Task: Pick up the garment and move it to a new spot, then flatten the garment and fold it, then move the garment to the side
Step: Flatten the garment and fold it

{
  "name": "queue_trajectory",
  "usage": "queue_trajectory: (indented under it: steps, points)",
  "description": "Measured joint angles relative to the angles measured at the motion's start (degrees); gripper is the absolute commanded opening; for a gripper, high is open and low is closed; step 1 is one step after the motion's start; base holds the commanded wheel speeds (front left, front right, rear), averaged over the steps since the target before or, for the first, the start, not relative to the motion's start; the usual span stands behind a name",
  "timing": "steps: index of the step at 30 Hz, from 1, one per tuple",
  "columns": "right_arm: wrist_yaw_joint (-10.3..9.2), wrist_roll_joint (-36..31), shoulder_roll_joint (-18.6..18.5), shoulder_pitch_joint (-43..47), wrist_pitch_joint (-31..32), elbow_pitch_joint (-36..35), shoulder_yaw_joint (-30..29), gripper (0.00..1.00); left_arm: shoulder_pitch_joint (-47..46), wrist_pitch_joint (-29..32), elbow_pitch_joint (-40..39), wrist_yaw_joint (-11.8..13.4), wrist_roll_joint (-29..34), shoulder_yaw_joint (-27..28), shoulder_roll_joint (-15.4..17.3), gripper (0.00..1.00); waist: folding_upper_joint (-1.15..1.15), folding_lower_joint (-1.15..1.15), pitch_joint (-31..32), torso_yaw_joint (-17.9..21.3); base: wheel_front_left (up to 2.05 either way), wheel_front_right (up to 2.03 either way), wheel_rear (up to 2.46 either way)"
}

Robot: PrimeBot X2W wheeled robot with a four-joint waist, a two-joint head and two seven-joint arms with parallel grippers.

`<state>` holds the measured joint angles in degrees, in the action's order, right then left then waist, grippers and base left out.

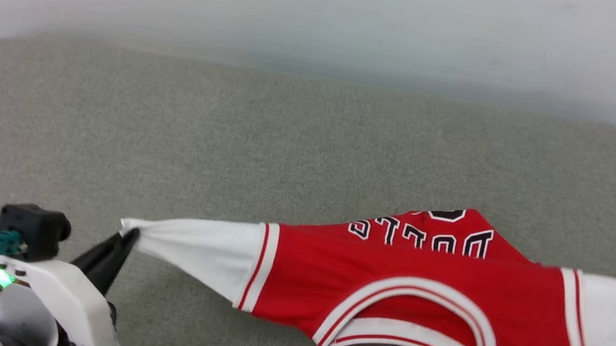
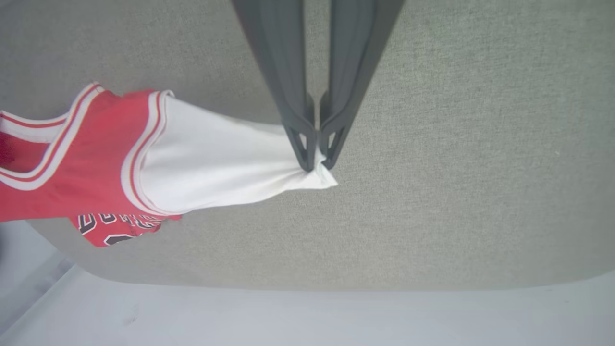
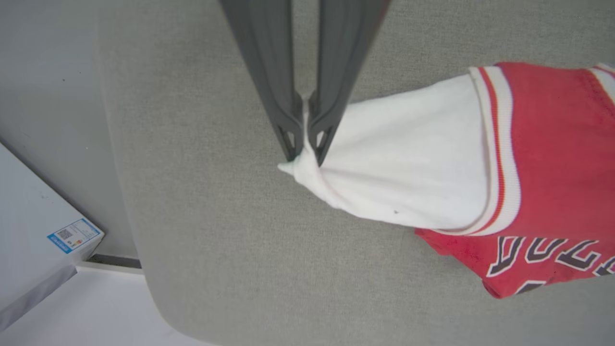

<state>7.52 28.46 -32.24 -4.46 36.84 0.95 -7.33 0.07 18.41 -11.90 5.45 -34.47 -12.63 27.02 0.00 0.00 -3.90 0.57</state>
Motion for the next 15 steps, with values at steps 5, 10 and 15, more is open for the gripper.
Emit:
queue_trajectory:
  steps: [5,10,15]
  points:
    - [0.01,0.26,-3.57,-5.47,-2.66,-8.22,-0.92,0.0,-2.94,-1.6,-7.34,-0.27,0.57,4.04,3.01,0.0,0.0,0.0,3.05,0.36,0.0,0.0,0.0]
    - [0.02,0.27,-3.55,-10.63,-4.2,-10.22,-2.05,0.0,-6.34,-3.57,-9.05,0.11,1.64,6.2,4.06,0.0,0.0,0.0,4.09,0.65,0.0,0.0,0.0]
    - [0.02,-1.91,-4.63,-14.74,-6.12,-10.39,-2.27,0.0,-11.94,-6.06,-10.74,-0.27,2.99,8.38,5.37,0.0,0.0,0.0,4.13,0.77,0.0,0.0,0.0]
